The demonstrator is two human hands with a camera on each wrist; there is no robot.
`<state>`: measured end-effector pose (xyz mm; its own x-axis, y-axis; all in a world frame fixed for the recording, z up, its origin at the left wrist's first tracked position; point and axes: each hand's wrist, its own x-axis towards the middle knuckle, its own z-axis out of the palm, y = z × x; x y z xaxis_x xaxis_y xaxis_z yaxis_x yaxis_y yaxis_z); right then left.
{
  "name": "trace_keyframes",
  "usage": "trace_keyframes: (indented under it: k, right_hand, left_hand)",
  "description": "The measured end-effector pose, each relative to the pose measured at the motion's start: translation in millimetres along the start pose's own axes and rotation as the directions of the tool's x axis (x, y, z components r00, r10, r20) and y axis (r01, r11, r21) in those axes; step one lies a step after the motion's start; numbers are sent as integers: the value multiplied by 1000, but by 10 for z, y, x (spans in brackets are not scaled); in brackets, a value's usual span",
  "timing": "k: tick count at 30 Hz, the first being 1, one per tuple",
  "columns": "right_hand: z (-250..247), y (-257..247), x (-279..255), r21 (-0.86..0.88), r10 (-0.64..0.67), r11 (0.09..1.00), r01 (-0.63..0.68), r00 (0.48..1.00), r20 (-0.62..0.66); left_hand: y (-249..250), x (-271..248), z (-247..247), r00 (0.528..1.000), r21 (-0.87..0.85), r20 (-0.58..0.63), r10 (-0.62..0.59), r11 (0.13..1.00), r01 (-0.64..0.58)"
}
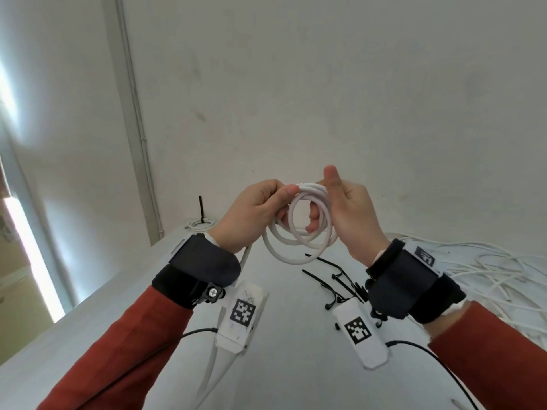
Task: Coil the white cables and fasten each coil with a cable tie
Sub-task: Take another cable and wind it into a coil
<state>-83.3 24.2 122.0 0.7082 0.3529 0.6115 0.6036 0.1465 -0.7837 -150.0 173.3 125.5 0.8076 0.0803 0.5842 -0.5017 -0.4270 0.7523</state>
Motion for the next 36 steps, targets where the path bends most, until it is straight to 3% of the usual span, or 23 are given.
trace_keyframes:
  k: [2, 5, 13, 19, 23, 26, 28, 32, 36]
  right_hand:
    - [-21, 20, 2, -125, -143, 982, 140, 990, -18]
    - [-42, 55, 13, -271, -225, 934, 233, 972, 60]
    - [27, 69, 103, -341, -302, 905, 253, 948, -97]
    - [-20, 47, 172, -296, -232, 934, 201, 970, -76]
    - [-85, 18, 243, -70, -44, 997, 41, 998, -38]
    - [-142, -69, 253, 70, 118, 990, -124, 989, 85]
    - [-153, -47, 258, -51, 152, 988, -146, 978, 143]
    - [-134, 18, 195, -232, 124, 970, -69, 965, 231]
    - [-291, -49, 238, -295, 118, 953, -66, 980, 163]
  left_hand:
    - [6, 57, -31, 999, -32, -27, -16, 999, 15]
    - [-8, 140, -63, 998, -125, -35, -55, 991, 50]
    - [14, 192, 50, 997, -129, -12, -79, 989, 77]
    - [36, 240, -5, 957, -363, 204, -205, 892, 269]
    - [61, 274, -16, 930, -519, 262, -258, 774, 361]
    - [82, 290, -14, 928, -458, 241, -283, 810, 366]
    - [109, 296, -11, 930, -397, 211, -302, 843, 364]
    - [162, 314, -5, 927, -280, 183, -328, 886, 369]
    - [183, 317, -40, 912, -170, 239, -333, 911, 376]
